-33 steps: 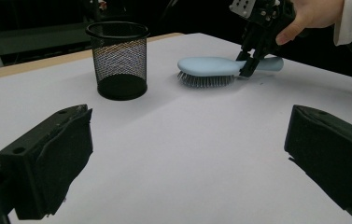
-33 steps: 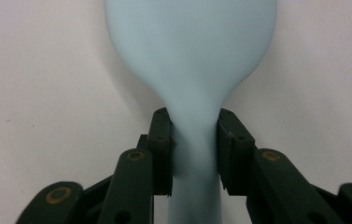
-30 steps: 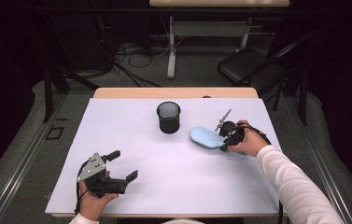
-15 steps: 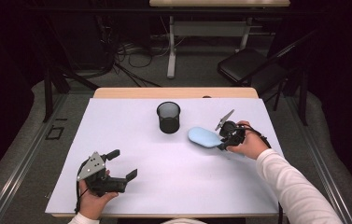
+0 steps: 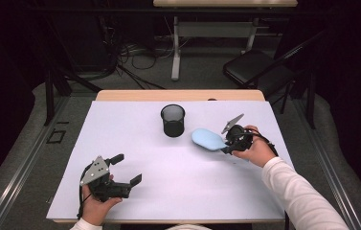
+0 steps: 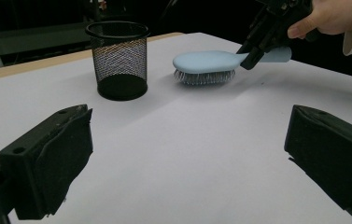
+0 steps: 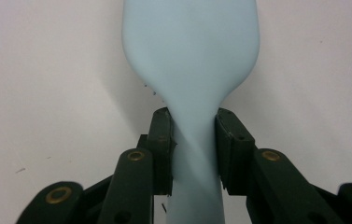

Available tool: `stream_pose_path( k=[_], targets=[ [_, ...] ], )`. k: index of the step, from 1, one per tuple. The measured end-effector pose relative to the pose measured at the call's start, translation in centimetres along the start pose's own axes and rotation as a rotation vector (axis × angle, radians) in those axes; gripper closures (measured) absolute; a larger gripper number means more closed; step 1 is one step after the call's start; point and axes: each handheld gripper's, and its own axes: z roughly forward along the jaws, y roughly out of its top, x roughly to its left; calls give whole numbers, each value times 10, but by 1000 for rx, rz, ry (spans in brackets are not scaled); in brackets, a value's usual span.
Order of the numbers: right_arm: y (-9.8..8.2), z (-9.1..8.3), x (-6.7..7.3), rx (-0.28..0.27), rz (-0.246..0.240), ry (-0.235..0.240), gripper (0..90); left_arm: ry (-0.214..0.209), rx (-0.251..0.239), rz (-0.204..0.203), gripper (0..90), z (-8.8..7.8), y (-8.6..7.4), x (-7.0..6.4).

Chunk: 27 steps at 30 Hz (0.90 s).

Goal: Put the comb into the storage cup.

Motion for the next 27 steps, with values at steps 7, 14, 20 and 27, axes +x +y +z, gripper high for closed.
stream_pose_path(
  k=[7, 14, 20, 27],
  targets=[
    [0, -6, 1, -35, 3, -10, 698, -4, 2, 1, 11, -1, 0, 0],
    [-3, -10, 3, -93, 26, -23, 698, 2, -5, -5, 11, 0, 0, 1],
    [-7, -11, 7, -139, 45, -9, 698, 14, 2, -14, 12, -2, -1, 3],
    [-5, -12, 11, -181, 50, -11, 698, 17, 6, -24, 15, 0, -1, 5]
  ],
)
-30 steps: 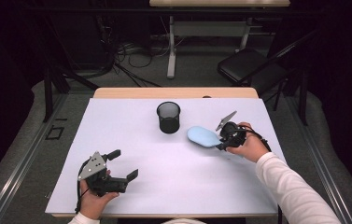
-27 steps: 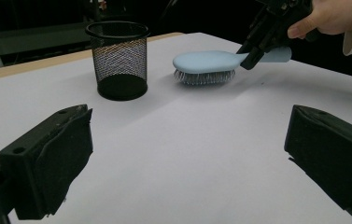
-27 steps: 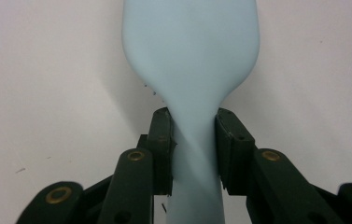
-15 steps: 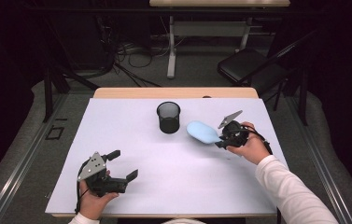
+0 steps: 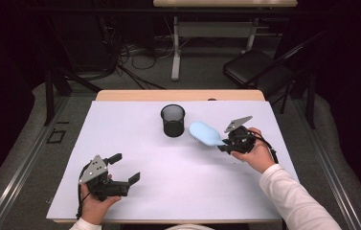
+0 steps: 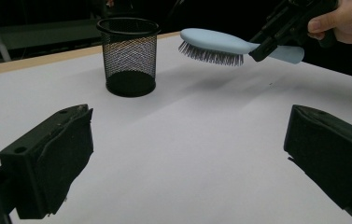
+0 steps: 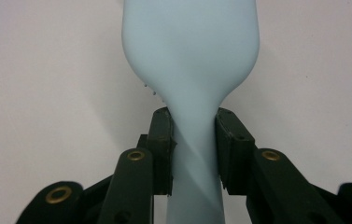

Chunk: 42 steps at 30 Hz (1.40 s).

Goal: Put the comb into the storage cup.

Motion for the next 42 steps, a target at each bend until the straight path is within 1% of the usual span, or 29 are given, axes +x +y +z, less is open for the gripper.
stream_pose_path(
  k=[2, 6, 8, 12, 14, 18, 20, 22, 25, 26, 27, 31, 37, 38, 42],
  targets=[
    [0, -1, 2, -11, 0, -2, 698, 7, 2, 4, 15, 1, 0, 0],
    [0, -1, 5, -37, 8, -3, 698, 4, 5, 1, 15, 1, 0, 0],
    [0, -2, 6, -53, 13, -3, 698, -3, -1, -6, 15, 2, 1, 0],
    [-1, -6, 9, -84, 23, -10, 698, -15, -5, 1, 16, 2, 2, -2],
    [-3, -8, 9, -112, 34, -1, 698, -19, 1, 8, 16, 3, 2, -3],
    [-6, -12, 12, -161, 58, -5, 698, -21, 3, -3, 16, 5, 1, -2],
    [-8, -14, 12, -177, 70, -5, 698, -26, 11, 0, 16, 7, 2, -2],
    [-9, -15, 12, -187, 74, -9, 698, -32, 8, 0, 16, 9, 2, -2],
    [-10, -17, 11, -213, 86, -12, 698, -29, 18, -2, 16, 10, 2, -1],
    [-10, -18, 10, -224, 93, -10, 698, -22, 18, -3, 16, 11, 2, -2],
    [-9, -19, 10, -234, 97, -9, 698, -28, 21, -1, 16, 11, 2, -1],
    [-7, -22, 9, -273, 105, -2, 698, -24, 27, 0, 16, 12, 1, -1],
    [-1, -22, 11, -296, 101, 7, 698, -17, 15, -1, 16, 11, 1, -1],
    [0, -22, 12, -299, 99, 6, 698, -22, 18, -2, 16, 11, 1, -1],
    [7, -22, 16, -335, 100, 17, 698, -21, 21, -9, 16, 11, 1, -1]
  ],
)
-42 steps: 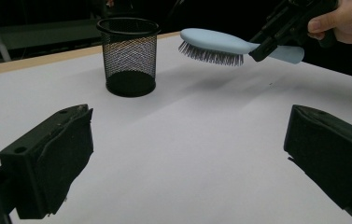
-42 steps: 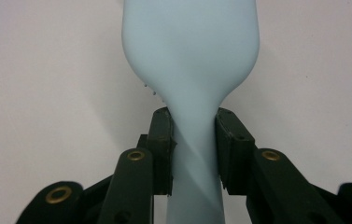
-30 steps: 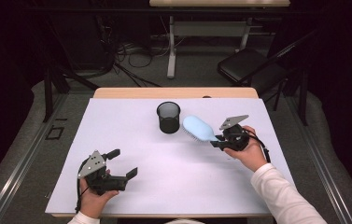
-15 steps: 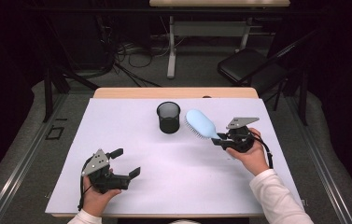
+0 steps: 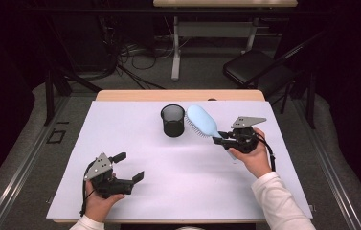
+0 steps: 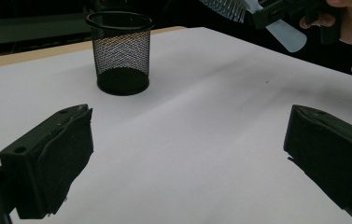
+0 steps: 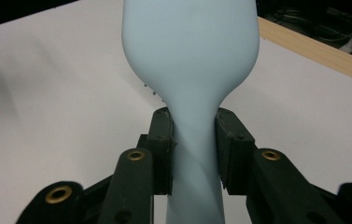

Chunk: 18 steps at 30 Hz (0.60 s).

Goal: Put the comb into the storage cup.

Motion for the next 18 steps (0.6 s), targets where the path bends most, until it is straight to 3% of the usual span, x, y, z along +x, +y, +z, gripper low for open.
stream_pose_path(
  k=[12, 18],
  targets=[
    [10, 3, 21, -67, -46, 21, 698, 14, -9, -25, 16, 0, 0, 2],
    [9, 7, 31, -90, -61, 33, 698, 21, -9, -17, 16, -1, 2, 2]
  ],
)
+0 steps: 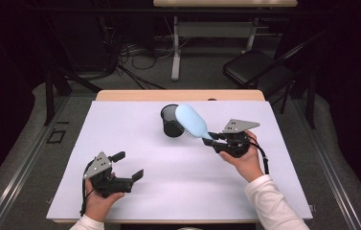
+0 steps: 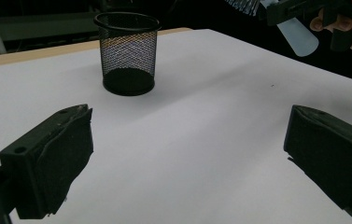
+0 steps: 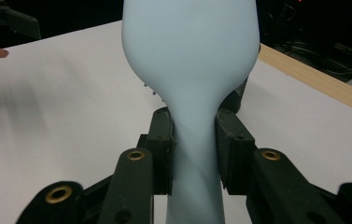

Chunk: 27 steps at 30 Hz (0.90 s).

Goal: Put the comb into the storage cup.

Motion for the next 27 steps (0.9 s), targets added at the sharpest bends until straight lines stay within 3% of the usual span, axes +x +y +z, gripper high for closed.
stream_pose_path(
  k=[11, 17, 20, 27],
  targets=[
    [-3, 5, 9, -30, -2, -4, 698, 0, -8, -10, 16, 0, 2, 3],
    [-1, 6, 10, -51, 2, 0, 698, 10, -18, -41, 16, -4, 0, 8],
    [-1, 5, 11, -60, 5, -3, 698, 0, -19, -58, 16, -4, -2, 9],
    [0, 1, 17, -79, -6, -20, 698, -15, -22, -55, 16, -4, 0, 6]
  ],
)
